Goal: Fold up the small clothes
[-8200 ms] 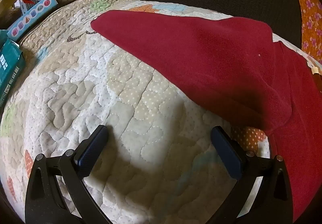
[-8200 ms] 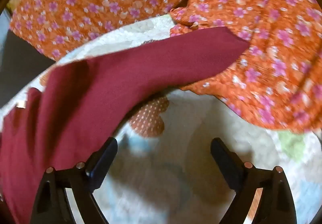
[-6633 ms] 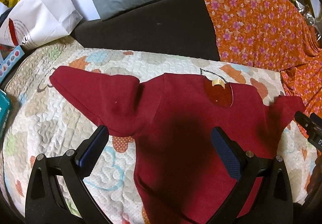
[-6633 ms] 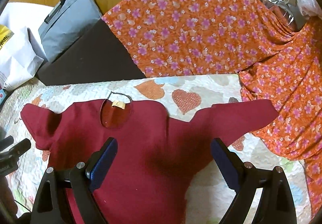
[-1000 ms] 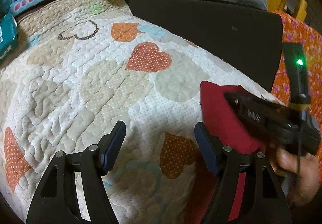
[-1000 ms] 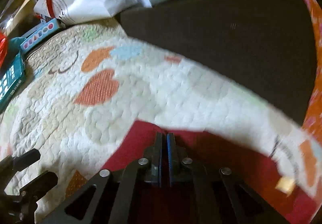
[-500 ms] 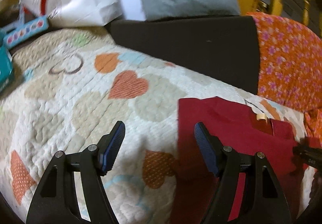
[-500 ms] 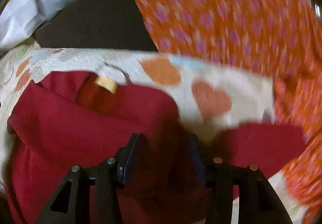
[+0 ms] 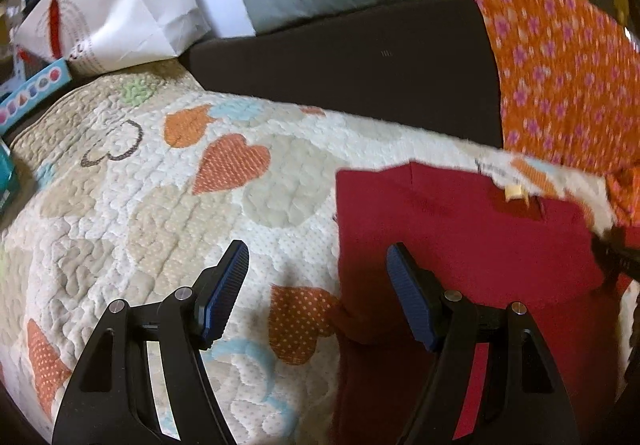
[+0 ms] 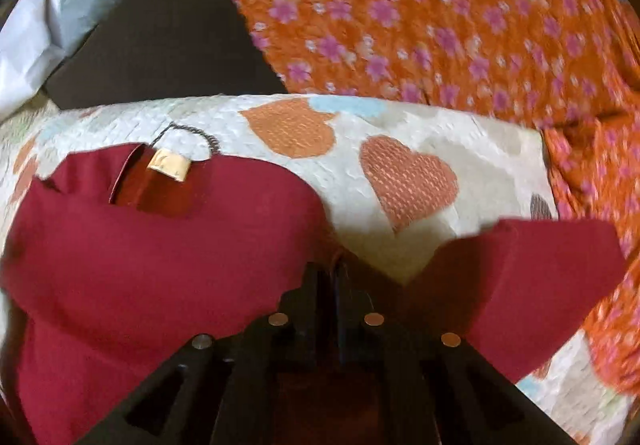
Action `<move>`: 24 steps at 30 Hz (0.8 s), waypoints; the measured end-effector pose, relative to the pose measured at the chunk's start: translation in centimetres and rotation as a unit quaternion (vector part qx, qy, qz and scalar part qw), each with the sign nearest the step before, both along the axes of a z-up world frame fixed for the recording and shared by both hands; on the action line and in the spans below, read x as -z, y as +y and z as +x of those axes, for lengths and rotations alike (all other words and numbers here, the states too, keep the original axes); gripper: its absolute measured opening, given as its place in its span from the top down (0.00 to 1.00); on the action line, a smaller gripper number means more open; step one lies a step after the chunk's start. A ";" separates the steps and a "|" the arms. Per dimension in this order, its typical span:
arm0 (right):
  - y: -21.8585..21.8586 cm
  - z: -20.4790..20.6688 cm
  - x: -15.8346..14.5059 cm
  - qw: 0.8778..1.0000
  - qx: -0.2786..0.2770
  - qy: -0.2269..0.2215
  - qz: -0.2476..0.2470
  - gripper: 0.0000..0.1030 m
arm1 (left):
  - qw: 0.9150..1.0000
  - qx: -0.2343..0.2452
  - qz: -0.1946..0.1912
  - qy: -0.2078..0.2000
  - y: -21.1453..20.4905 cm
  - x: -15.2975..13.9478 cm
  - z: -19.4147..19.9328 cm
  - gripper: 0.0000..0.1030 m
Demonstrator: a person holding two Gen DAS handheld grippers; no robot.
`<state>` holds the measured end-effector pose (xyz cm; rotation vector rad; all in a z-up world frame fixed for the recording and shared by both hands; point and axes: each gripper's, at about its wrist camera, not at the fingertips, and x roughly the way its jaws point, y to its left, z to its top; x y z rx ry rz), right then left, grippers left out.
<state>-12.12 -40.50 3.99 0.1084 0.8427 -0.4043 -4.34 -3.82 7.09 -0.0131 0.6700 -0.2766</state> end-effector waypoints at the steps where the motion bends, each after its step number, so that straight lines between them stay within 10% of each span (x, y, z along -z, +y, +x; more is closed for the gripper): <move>1: -0.2 -0.5 -0.3 1.000 0.006 -0.005 0.003 0.92 | 1.000 -0.007 -0.009 0.002 0.6 -0.3 0.0 0.30; 8: 2.6 -3.0 -3.9 0.997 -0.047 -0.049 0.035 0.80 | 0.999 0.016 -0.023 0.034 -0.8 -1.2 0.7 0.30; 15: 4.4 -1.4 0.7 0.996 -0.071 0.011 0.052 0.80 | 0.980 0.076 0.111 0.147 -6.4 4.7 1.5 0.30; 19: 1.7 -4.6 -2.1 0.992 -0.055 -0.041 0.108 0.79 | 0.985 0.055 0.071 0.148 -5.3 3.2 1.5 0.30; 24: -8.1 -12.4 -3.3 0.980 0.092 -0.113 0.137 0.67 | 0.990 0.040 -0.014 0.136 -4.6 -0.6 0.0 0.30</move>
